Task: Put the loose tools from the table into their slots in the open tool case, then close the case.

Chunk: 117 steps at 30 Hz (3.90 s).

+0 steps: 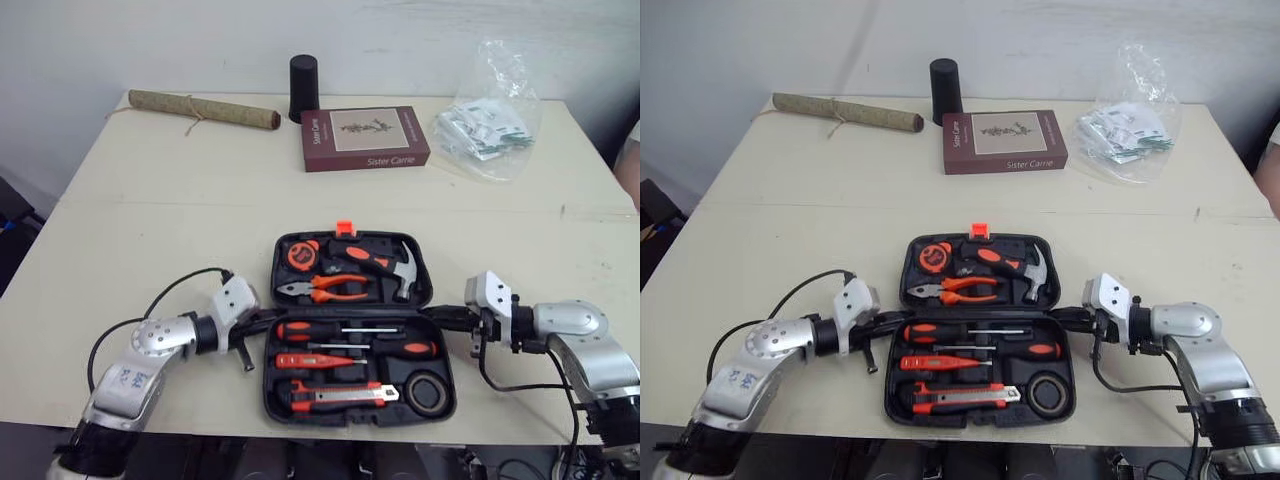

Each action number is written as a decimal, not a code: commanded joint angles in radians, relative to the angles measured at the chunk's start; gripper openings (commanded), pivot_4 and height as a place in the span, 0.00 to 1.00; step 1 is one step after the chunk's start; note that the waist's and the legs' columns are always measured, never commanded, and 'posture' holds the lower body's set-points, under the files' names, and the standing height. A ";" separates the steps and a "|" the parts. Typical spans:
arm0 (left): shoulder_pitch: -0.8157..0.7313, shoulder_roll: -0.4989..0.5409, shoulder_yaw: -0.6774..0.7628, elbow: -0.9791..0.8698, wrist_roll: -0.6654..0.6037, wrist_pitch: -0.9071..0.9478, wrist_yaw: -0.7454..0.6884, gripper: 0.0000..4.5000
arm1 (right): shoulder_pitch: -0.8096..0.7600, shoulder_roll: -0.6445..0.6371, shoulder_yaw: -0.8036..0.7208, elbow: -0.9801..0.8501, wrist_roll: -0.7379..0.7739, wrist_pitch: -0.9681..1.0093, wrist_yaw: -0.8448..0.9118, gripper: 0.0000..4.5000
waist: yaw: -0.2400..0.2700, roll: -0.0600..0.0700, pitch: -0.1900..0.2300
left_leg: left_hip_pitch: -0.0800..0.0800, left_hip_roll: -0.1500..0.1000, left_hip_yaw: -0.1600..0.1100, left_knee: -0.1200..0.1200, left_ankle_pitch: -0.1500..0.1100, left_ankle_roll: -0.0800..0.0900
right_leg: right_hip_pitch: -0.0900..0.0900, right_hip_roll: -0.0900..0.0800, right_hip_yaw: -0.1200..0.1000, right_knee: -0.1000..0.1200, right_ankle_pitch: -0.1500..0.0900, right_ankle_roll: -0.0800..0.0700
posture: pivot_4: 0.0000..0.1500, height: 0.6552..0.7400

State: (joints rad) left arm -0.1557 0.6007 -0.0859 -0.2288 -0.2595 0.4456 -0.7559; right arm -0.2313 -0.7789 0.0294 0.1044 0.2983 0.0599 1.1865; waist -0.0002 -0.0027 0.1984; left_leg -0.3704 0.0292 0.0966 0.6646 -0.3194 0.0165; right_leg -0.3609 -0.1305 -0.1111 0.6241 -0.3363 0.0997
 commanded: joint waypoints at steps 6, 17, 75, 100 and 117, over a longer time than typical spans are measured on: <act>-0.103 -0.017 -0.014 0.128 0.058 -0.042 0.011 0.02 | -0.061 0.031 0.013 0.038 -0.060 -0.033 -0.023 0.00 | 0.000 0.000 0.000 | 0.000 0.000 0.000 0.000 0.001 0.000 | 0.000 0.000 0.000 0.000 0.000 0.000 | 1.00 1.00; -0.057 0.099 0.167 0.188 -0.040 -0.105 -0.076 0.07 | -0.028 -0.035 -0.078 -0.030 -0.063 0.146 -0.121 0.00 | -0.005 0.000 0.000 | 0.000 0.000 0.001 0.000 0.002 0.000 | -0.002 0.000 0.001 0.002 0.000 0.000 | 1.00 1.00; -0.353 -0.205 0.227 0.098 -0.156 0.177 0.243 0.01 | -0.297 0.229 -0.260 -0.245 0.154 0.819 -0.547 0.00 | -0.002 -0.020 -0.012 | -0.019 0.001 0.006 0.000 0.006 -0.002 | -0.023 0.013 0.008 0.006 0.003 0.002 | 1.00 1.00; 0.260 0.147 0.355 0.216 -0.043 -0.648 -0.007 0.44 | 0.387 -0.150 -0.168 0.147 -0.144 -0.832 -0.454 0.49 | -0.009 -0.016 -0.011 | -0.001 0.002 0.018 -0.007 0.002 0.004 | -0.013 -0.002 0.008 0.000 0.003 0.002 | 1.00 1.00; -0.414 0.014 0.008 0.533 0.040 -0.376 -0.191 0.01 | 0.685 -0.156 -0.151 -0.511 0.190 -0.067 -0.287 0.00 | 0.023 -0.016 -0.011 | -0.001 0.001 0.018 -0.002 0.000 0.003 | -0.012 0.001 0.001 0.003 0.004 0.001 | 1.00 1.00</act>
State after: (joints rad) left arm -0.5380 0.6179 -0.0495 0.2619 -0.2569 0.0867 -0.9218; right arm 0.4583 -0.9352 -0.1357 -0.3785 0.4949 -0.0396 0.8920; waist 0.0226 -0.0187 0.1872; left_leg -0.3714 0.0299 0.1162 0.6628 -0.3190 0.0195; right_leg -0.3740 -0.1288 -0.1095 0.6272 -0.3322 0.1009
